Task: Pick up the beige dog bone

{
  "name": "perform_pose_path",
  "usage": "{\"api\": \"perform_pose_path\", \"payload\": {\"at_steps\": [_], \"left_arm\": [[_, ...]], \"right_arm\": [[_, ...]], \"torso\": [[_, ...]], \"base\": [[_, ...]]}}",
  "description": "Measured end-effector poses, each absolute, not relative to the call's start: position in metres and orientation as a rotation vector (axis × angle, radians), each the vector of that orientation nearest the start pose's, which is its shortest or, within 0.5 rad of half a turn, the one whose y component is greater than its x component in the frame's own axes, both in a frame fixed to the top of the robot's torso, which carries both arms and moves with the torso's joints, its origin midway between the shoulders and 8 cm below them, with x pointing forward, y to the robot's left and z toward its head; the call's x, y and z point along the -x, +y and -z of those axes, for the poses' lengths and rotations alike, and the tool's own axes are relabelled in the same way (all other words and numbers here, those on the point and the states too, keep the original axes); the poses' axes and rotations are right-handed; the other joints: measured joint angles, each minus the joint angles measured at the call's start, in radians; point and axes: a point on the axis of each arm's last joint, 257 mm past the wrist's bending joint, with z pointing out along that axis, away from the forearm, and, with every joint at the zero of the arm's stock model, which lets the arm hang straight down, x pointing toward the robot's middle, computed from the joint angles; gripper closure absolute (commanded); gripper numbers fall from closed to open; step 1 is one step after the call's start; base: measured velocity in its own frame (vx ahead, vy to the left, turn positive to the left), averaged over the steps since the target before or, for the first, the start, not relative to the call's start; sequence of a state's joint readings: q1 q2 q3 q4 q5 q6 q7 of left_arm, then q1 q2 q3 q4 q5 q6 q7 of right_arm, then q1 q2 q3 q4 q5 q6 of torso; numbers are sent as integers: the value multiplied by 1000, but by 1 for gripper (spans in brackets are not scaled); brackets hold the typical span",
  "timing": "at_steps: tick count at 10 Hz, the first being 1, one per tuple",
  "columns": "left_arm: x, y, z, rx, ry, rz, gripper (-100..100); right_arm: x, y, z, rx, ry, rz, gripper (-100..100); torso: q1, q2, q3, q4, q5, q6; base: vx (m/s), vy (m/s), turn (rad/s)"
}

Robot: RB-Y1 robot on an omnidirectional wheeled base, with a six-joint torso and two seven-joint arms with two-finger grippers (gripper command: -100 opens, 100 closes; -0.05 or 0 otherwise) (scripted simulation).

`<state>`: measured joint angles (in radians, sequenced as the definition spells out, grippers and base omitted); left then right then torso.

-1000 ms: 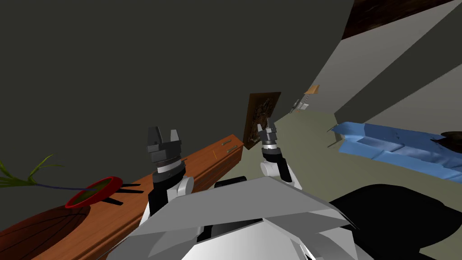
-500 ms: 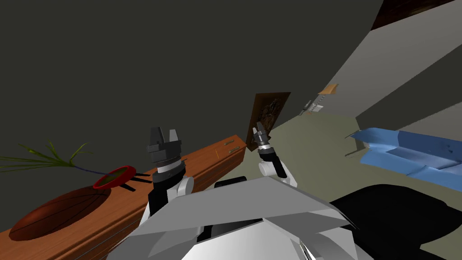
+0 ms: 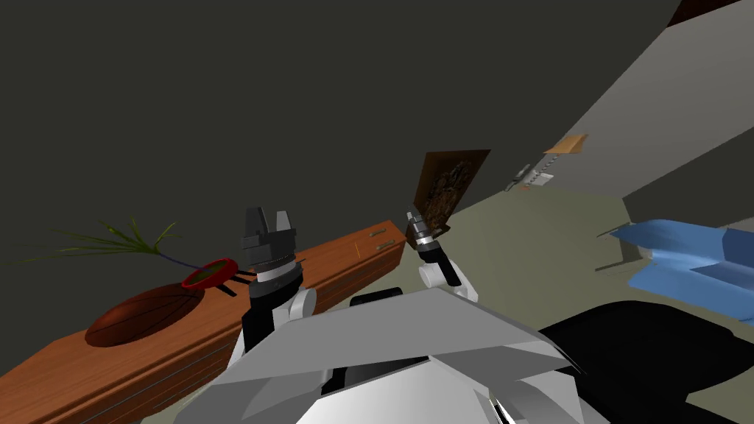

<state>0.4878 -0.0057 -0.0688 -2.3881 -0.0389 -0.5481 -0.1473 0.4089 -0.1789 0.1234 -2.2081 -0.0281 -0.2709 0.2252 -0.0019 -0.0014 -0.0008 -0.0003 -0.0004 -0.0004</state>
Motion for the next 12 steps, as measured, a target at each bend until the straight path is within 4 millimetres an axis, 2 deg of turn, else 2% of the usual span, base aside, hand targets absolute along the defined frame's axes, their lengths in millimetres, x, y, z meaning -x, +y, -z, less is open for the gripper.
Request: {"api": "perform_pose_path", "payload": {"at_steps": [7,12], "left_arm": [[-314,247,-83,465,537,1244,0],[-314,247,-83,465,537,1244,0]], "right_arm": [[-425,-194,88,-519,1184,-1044,-100],[-434,-174,136,-426,1348,-927,-100]], "torso": [[0,0,0,0,0,1],[0,0,0,0,0,0]], "base": [[9,-29,151],[8,-32,158]]}}
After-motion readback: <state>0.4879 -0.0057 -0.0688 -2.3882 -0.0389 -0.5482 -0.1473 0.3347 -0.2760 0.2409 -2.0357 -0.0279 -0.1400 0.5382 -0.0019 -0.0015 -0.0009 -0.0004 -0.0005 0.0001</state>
